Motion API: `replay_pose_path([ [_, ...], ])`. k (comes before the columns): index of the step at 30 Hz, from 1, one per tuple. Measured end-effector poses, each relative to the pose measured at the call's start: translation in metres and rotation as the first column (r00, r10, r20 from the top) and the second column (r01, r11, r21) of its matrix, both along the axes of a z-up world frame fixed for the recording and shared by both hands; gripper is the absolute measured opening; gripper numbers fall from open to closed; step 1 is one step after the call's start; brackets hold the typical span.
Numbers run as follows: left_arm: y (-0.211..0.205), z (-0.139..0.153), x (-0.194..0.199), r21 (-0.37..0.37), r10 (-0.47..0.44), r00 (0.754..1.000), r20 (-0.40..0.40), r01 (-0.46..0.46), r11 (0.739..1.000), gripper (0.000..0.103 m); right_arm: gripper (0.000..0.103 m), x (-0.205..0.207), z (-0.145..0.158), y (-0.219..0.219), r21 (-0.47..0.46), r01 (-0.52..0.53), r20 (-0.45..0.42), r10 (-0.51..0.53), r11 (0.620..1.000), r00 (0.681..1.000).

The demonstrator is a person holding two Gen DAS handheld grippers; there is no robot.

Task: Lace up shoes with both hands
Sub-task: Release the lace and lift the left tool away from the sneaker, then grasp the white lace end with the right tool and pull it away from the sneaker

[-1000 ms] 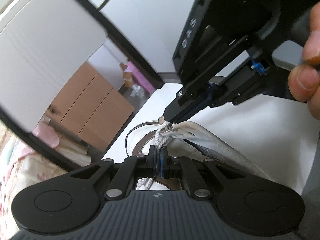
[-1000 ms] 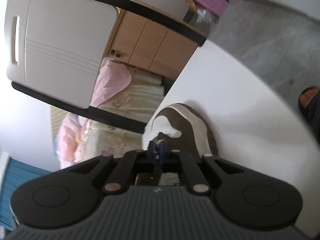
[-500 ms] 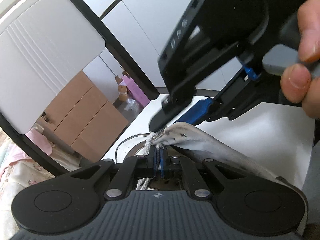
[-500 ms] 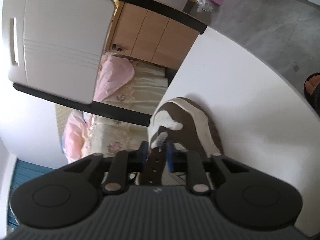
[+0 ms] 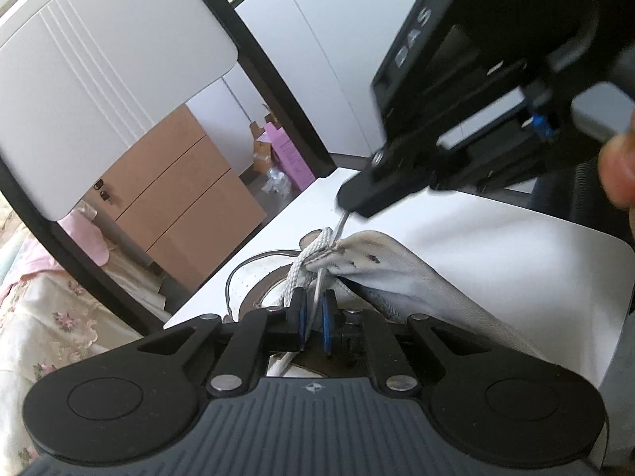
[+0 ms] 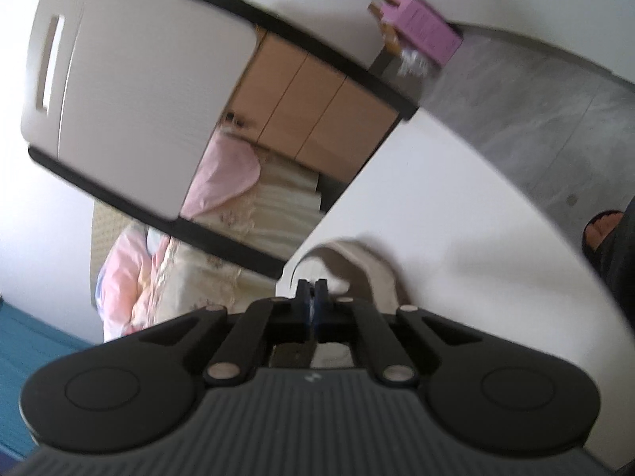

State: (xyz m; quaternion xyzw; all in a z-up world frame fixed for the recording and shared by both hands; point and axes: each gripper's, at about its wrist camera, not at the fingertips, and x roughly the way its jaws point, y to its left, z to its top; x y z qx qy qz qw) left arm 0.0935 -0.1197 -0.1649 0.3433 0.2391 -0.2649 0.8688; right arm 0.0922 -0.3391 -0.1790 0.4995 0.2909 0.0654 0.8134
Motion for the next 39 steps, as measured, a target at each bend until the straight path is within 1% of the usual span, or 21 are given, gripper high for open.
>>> replay_pose_path([
  [4,0.000,0.003,-0.003,-0.005,0.008,1.000,0.004,-0.008,1.000,0.010,0.002,-0.011,0.002,-0.026,0.044,0.113,0.026,-0.114,0.993,0.993],
  [8,0.000,0.013,-0.002,-0.035,0.029,1.000,0.005,-0.029,0.999,0.011,0.003,-0.015,0.004,-0.045,0.064,0.162,0.026,-0.164,0.985,0.986],
  [9,0.000,0.016,-0.004,-0.044,0.037,0.999,0.006,-0.036,0.998,0.020,0.003,-0.015,0.004,-0.046,0.056,0.155,0.021,-0.157,0.986,0.987],
  [10,0.001,0.018,-0.007,-0.047,0.051,0.998,0.020,-0.051,0.998,0.041,0.003,-0.015,0.004,-0.047,0.047,0.148,0.015,-0.149,0.988,0.989],
  [12,0.004,0.021,-0.011,-0.061,0.078,0.995,0.060,-0.074,0.995,0.051,0.005,-0.016,0.008,-0.047,0.012,0.136,0.013,-0.137,0.991,0.991],
  [15,0.010,0.028,-0.018,-0.103,0.107,0.994,0.035,-0.103,0.989,0.051,0.005,-0.019,0.017,-0.046,-0.070,0.126,0.021,-0.125,0.990,0.992],
  [19,0.016,0.034,-0.032,-0.148,0.173,0.985,0.025,-0.167,0.975,0.051,0.006,-0.025,0.025,-0.033,-0.147,0.058,0.030,-0.054,0.988,0.998],
  [22,0.020,0.035,-0.035,-0.178,0.224,0.974,-0.020,-0.224,0.958,0.049,0.006,-0.029,0.032,-0.023,-0.204,0.006,0.034,0.001,0.979,0.999],
  [23,0.021,0.035,-0.038,-0.183,0.236,0.971,-0.034,-0.238,0.954,0.049,0.012,-0.030,0.034,-0.020,-0.223,-0.011,0.034,0.019,0.975,0.999],
  [24,0.022,0.036,-0.043,-0.189,0.240,0.970,-0.035,-0.242,0.952,0.049,0.030,-0.031,0.034,-0.017,-0.213,-0.036,0.040,0.046,0.976,0.998],
  [25,0.022,0.037,-0.047,-0.190,0.238,0.971,-0.032,-0.240,0.952,0.047,0.038,-0.033,0.035,-0.014,-0.199,-0.056,0.045,0.066,0.978,0.997],
  [26,0.022,0.037,-0.049,-0.183,0.244,0.969,-0.027,-0.245,0.952,0.047,0.042,-0.033,0.036,-0.010,-0.182,-0.082,0.057,0.094,0.980,0.994],
  [29,0.024,0.035,-0.046,-0.184,0.264,0.964,-0.041,-0.267,0.946,0.047,0.042,-0.030,0.042,0.007,-0.200,-0.165,0.074,0.183,0.966,0.980],
  [30,0.024,0.034,-0.044,-0.181,0.277,0.960,-0.050,-0.281,0.942,0.045,0.042,-0.029,0.044,0.014,-0.224,-0.190,0.069,0.210,0.956,0.975],
  [31,0.025,0.032,-0.042,-0.177,0.289,0.955,-0.060,-0.295,0.939,0.039,0.042,-0.028,0.045,0.020,-0.247,-0.209,0.060,0.230,0.946,0.971],
  [32,0.026,0.030,-0.040,-0.180,0.300,0.951,-0.072,-0.308,0.934,0.038,0.041,-0.027,0.046,0.028,-0.276,-0.231,0.047,0.254,0.933,0.966],
  [34,0.031,0.027,-0.037,-0.205,0.311,0.946,-0.093,-0.324,0.924,0.033,0.037,-0.025,0.047,0.040,-0.338,-0.260,0.025,0.285,0.905,0.958],
  [35,0.033,0.027,-0.037,-0.217,0.313,0.944,-0.102,-0.328,0.919,0.030,0.028,-0.024,0.048,0.045,-0.368,-0.270,0.015,0.296,0.890,0.955],
  [36,0.034,0.027,-0.038,-0.228,0.314,0.943,-0.114,-0.332,0.915,0.023,0.019,-0.023,0.048,0.050,-0.393,-0.272,0.008,0.299,0.879,0.954],
  [37,0.036,0.027,-0.039,-0.238,0.314,0.941,-0.125,-0.336,0.911,0.013,0.016,-0.021,0.047,0.055,-0.417,-0.272,0.002,0.300,0.867,0.954],
  [39,0.037,0.027,-0.037,-0.244,0.322,0.938,-0.127,-0.344,0.907,0.011,0.014,-0.022,0.047,0.060,-0.437,-0.283,0.007,0.318,0.854,0.948],
])
